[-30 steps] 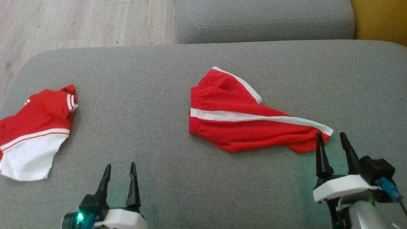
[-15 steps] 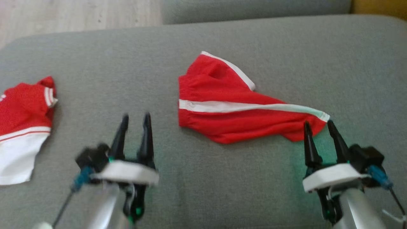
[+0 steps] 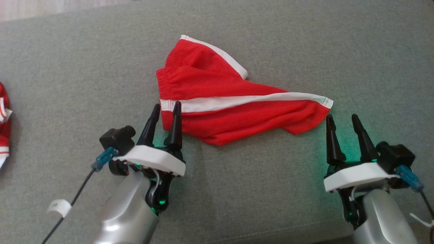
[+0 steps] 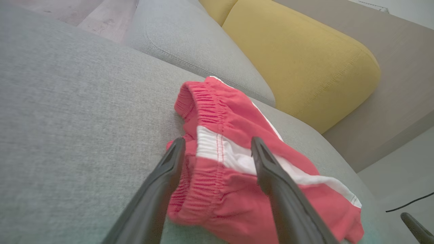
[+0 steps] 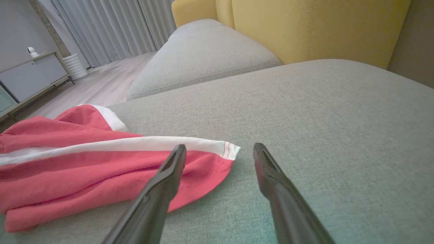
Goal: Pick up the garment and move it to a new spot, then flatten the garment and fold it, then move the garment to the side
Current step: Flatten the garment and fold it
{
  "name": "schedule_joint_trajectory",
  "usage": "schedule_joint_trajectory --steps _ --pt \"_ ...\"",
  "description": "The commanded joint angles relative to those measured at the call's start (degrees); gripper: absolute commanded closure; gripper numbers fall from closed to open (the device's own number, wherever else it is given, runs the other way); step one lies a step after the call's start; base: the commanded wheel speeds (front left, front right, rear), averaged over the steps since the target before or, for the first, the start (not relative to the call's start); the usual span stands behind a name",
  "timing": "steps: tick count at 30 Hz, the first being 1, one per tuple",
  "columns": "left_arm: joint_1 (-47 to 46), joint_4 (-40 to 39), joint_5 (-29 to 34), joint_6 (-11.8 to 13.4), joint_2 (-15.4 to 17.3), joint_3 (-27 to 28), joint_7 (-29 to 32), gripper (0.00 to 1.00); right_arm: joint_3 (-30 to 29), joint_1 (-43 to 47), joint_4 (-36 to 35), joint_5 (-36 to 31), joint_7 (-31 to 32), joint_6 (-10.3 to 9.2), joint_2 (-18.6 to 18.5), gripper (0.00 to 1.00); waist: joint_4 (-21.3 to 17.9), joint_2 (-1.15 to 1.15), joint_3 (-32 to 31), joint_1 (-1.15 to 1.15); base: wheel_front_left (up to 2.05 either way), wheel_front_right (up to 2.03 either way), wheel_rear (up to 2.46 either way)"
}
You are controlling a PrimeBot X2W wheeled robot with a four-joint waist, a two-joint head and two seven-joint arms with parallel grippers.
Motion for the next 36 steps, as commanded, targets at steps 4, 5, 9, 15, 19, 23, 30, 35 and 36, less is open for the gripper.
schedule_joint_trajectory --steps 4,5,9,15,19,23,30,35,36 --pt "-3.1 -1.6 -2.5 0.1 1.9 0.4 -0.3 0.0 1.1 -2.1 -2.2 0.5 -0.3 0.2 -0.2 0.0 -0.7 0.0 0.9 -0.01 0.0 0.0 0.0" --pt "-3.3 -1.8 -2.8 0.1 2.1 0.5 -0.3 0.0 1.2 -2.2 -2.3 0.6 -0.3 0.2 -0.2 0.0 -0.7 0.0 1.0 -0.01 0.0 0.0 0.0" --pt "-3.5 -1.8 -3.5 0.1 2.5 0.0 -0.3 0.0 1.4 -2.4 -2.5 0.7 -0.3 0.2 -0.2 0.0 -0.9 0.0 1.2 -0.01 0.0 0.0 0.0" --pt "-3.8 -1.9 -4.5 0.1 3.2 -1.7 -0.3 0.18 1.4 -2.3 -2.6 1.0 -0.3 0.2 -0.2 0.0 -1.0 0.0 1.3 -0.01 0.0 0.0 0.0" --pt "-4.2 -1.5 -5.5 0.1 3.8 -3.0 -0.3 0.39 1.8 -2.6 -2.5 1.3 -0.3 0.2 -0.2 0.0 -1.1 0.0 1.5 -0.01 0.0 0.0 0.0" --pt "-4.5 -1.5 -5.7 0.1 4.7 -3.8 -0.3 1.0 1.5 -2.6 -2.3 1.5 -0.3 0.2 -0.2 0.0 -1.0 0.0 1.2 -0.01 0.0 0.0 0.0" --pt "1.4 -6.5 -3.1 0.1 4.2 3.8 -0.3 1.0 1.4 -1.0 -2.1 2.7 -0.3 0.2 -0.2 0.0 1.1 0.0 -1.8 -0.01 0.0 0.0 0.0" --pt "8.9 -10.9 -0.3 0.1 3.1 9.0 -0.3 1.0 4.4 0.6 -1.8 8.7 -0.3 0.2 -0.2 0.0 2.9 0.0 -3.5 -0.01 0.0 0.0 0.0" --pt "10.2 -11.3 0.1 0.1 3.0 9.2 -0.3 1.0 5.0 0.7 -1.7 9.4 -0.3 0.2 -0.2 0.0 3.3 0.0 -3.7 -0.01 0.0 0.0 0.0"
